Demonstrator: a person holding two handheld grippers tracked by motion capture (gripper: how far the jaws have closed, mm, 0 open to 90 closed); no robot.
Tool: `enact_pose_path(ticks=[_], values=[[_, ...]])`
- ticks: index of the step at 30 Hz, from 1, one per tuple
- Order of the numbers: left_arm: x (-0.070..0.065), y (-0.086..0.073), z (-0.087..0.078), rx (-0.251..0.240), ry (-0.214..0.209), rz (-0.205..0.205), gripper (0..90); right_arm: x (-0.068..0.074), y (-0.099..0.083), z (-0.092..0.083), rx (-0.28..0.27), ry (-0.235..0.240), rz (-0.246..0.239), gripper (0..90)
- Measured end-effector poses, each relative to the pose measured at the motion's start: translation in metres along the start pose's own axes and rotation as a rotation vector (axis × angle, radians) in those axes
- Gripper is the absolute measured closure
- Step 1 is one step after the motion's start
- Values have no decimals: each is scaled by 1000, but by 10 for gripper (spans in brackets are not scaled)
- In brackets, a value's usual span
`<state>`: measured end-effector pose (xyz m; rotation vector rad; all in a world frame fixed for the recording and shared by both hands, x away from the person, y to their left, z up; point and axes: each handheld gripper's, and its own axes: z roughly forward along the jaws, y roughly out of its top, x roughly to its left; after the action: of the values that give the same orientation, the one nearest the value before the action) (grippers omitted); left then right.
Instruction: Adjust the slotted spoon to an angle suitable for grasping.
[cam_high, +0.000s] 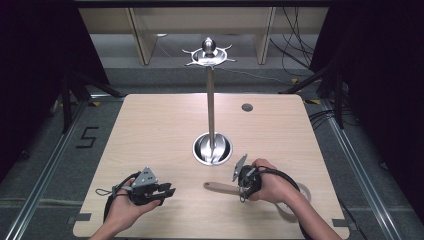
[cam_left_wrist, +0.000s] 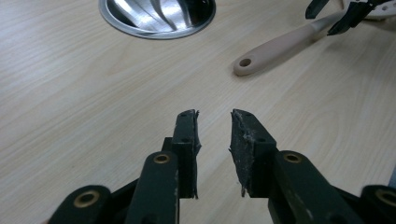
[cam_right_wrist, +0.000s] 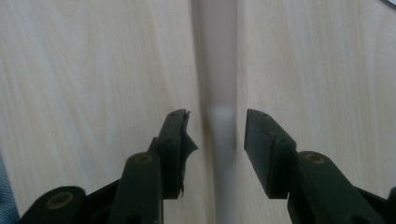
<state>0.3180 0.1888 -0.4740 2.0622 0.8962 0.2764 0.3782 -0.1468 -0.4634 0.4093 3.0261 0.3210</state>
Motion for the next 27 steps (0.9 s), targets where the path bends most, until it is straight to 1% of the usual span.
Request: enact_pose_path(ticks=[2, 4, 5, 6, 7, 8, 9, 10, 11, 12, 13, 15, 16, 18, 19, 20, 21, 22, 24, 25, 26, 27], values=[[2, 0, -2, 7, -3, 5, 692, -1, 5, 5, 30, 3, -20, 596], [2, 1, -1, -16, -7, -4, 685, -1, 9, 8, 54, 2, -39, 604], [1, 1, 0, -25, -5, -15, 682, -1, 10, 10, 61, 10, -43, 616], [1, 1, 0, -12, 4, -8, 679, -1, 12, 11, 70, 15, -38, 632], [2, 1, 0, -2, 2, 2, 677, -1, 13, 12, 76, 15, -48, 641], [1, 1, 0, -3, 0, 5, 675, -2, 14, 13, 88, 16, -45, 656], [1, 1, 0, -3, -4, 5, 673, -2, 15, 14, 92, 16, -53, 670], [2, 0, 0, -1, -1, 3, 671, -2, 16, 14, 104, 22, -46, 680], [2, 0, 1, -1, -1, 1, 668, -2, 16, 14, 106, 19, -50, 695], [2, 0, 1, -1, -1, 1, 664, -2, 17, 14, 109, 13, -43, 713], [2, 0, 1, 0, 1, -2, 661, -3, 17, 15, 108, 13, -48, 749], [3, 0, 2, 1, -1, -4, 658, -8, 17, 15, 117, 4, -123, 756], [3, -1, 2, 2, -2, -6, 658, -5, 17, 14, 124, 11, -88, 757], [3, -1, 2, 1, -3, -8, 658, -7, 15, 14, 100, -9, -120, 758], [3, -1, 2, -6, 1, -19, 657, -4, 14, 13, 93, -21, -84, 759], [3, -1, 2, -11, -2, -18, 657, -3, 12, 11, 76, -19, -75, 759], [4, -1, 1, -1, -1, -10, 656, -3, 9, 8, 53, -41, -84, 760], [4, -1, 1, -3, -6, -10, 655, -1, 7, 4, 26, -49, -66, 760], [4, -1, 1, -11, -5, -23, 653, 1, 1, -5, -43, -62, -51, 760], [3, -1, 3, -28, -8, -41, 652, 5, -1, -10, -91, -51, 7, 760], [4, -1, 2, -20, -4, -35, 651, 5, -4, -16, -120, -56, 8, 760], [4, -1, 2, -18, -1, -34, 649, 7, -7, -22, -145, -78, 41, 760]])
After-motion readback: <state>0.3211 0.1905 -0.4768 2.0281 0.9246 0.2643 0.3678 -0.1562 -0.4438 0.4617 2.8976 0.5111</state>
